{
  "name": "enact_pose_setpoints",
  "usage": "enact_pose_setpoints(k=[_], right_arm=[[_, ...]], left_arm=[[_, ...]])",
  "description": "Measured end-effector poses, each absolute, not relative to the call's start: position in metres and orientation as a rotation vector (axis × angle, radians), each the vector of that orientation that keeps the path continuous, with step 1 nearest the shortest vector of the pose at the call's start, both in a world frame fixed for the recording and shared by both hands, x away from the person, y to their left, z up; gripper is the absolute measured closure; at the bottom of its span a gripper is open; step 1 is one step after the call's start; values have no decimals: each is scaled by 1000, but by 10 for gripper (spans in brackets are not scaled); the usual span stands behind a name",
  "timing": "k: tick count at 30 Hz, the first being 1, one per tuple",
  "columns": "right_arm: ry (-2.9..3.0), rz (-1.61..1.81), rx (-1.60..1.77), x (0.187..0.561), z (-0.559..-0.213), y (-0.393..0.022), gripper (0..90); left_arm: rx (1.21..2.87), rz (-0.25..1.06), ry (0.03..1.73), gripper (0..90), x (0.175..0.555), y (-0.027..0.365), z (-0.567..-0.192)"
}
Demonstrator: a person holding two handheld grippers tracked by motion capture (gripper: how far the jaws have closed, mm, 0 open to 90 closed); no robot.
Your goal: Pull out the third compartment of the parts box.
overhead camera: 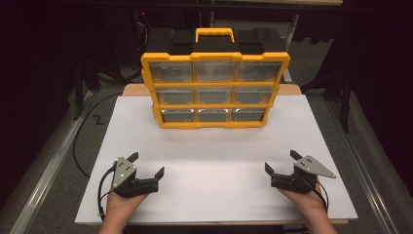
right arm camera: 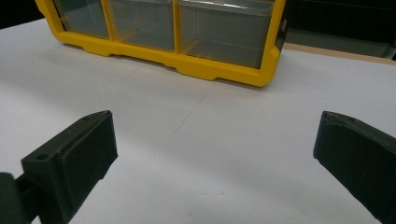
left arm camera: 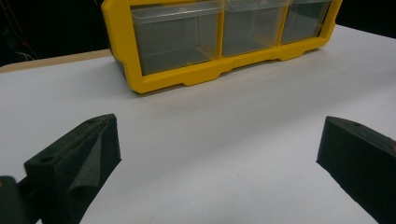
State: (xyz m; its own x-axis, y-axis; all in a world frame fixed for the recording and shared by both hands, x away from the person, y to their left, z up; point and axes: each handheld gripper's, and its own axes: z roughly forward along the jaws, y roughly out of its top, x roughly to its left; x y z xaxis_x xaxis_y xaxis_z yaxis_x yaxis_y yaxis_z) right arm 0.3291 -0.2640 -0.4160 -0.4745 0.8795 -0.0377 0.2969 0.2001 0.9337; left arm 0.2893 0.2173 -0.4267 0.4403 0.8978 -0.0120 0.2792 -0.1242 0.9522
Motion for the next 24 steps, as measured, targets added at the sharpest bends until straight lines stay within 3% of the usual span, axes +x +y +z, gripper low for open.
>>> enact_pose_setpoints(k=[12,24], right_arm=[[1901,1244,1065,334,-416,-262,10],[1846,1172,1084,365,-414,-250,11]], left_arm=[[1647,762,1030,4,292,216,-428],[1683,732,1031,4,296,213,-430]])
